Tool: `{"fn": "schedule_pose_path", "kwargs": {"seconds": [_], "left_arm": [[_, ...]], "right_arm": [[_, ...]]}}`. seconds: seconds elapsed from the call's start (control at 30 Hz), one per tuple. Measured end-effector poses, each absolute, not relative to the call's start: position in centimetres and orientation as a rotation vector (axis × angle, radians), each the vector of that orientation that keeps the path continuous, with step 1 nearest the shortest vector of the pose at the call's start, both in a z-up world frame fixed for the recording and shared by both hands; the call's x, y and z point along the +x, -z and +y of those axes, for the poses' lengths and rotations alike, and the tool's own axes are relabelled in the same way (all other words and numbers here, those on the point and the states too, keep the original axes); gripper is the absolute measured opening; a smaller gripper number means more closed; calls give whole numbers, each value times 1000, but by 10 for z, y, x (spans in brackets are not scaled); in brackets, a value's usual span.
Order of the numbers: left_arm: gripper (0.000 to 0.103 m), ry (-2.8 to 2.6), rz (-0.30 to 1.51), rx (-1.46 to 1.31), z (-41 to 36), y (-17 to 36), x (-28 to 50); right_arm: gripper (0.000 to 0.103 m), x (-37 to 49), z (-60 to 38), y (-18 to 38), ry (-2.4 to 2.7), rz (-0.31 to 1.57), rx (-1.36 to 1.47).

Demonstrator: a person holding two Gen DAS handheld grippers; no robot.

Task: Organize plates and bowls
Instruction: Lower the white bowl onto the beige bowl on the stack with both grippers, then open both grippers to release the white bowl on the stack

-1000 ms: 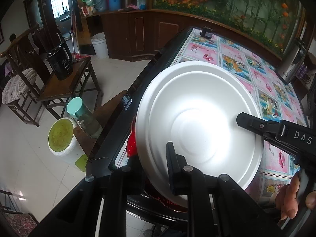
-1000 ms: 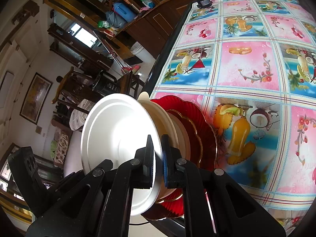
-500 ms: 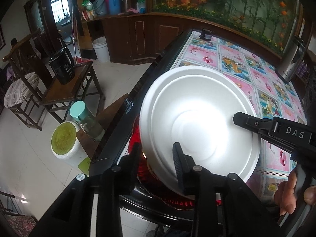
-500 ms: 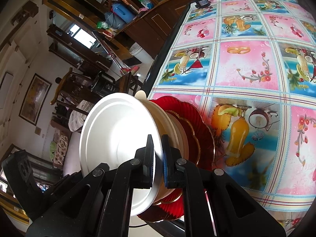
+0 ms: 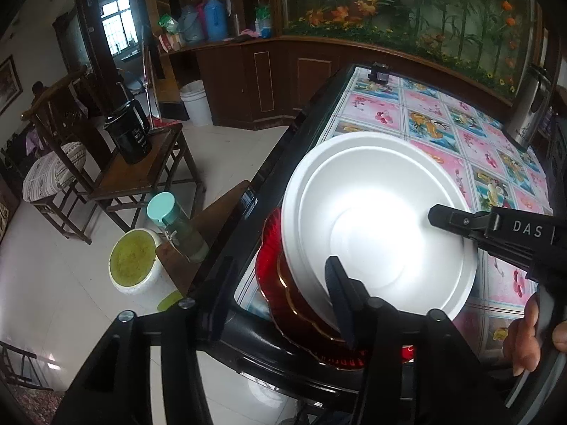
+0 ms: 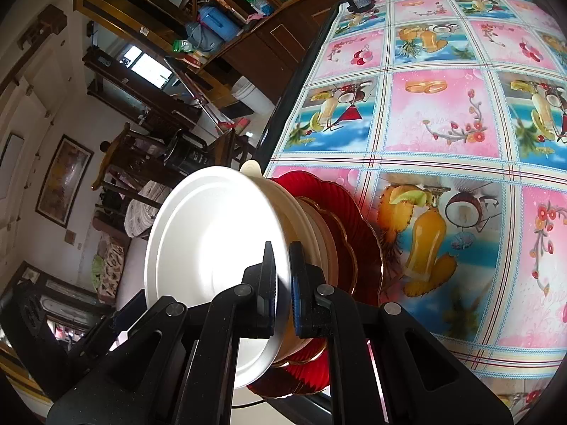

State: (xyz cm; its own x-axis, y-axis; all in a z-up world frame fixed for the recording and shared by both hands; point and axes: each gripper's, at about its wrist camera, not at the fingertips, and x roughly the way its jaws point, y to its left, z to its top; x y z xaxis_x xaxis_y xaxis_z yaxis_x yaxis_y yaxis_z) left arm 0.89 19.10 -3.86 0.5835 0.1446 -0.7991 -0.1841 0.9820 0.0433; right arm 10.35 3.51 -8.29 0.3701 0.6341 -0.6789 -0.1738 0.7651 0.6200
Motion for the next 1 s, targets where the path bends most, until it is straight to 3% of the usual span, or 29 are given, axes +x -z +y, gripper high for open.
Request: {"fn": "schedule_pose_path", "kwargs": {"seconds": [0.13,0.57,0.8,1.0], "left_arm": [[61,-199,933,-61,197,40,5],[62,-149,930,-170,209,28,-1],[62,-245,797,-116,210,-2,-14],[64,-256,771,-70,196,-6,-8]], "right_arm": [[7,103,37,85,-557,1085,491],[7,101,36,82,-559,1074,453],[33,92,28,67,-609,999,451],[34,87,0,55,-609,894,483]]}}
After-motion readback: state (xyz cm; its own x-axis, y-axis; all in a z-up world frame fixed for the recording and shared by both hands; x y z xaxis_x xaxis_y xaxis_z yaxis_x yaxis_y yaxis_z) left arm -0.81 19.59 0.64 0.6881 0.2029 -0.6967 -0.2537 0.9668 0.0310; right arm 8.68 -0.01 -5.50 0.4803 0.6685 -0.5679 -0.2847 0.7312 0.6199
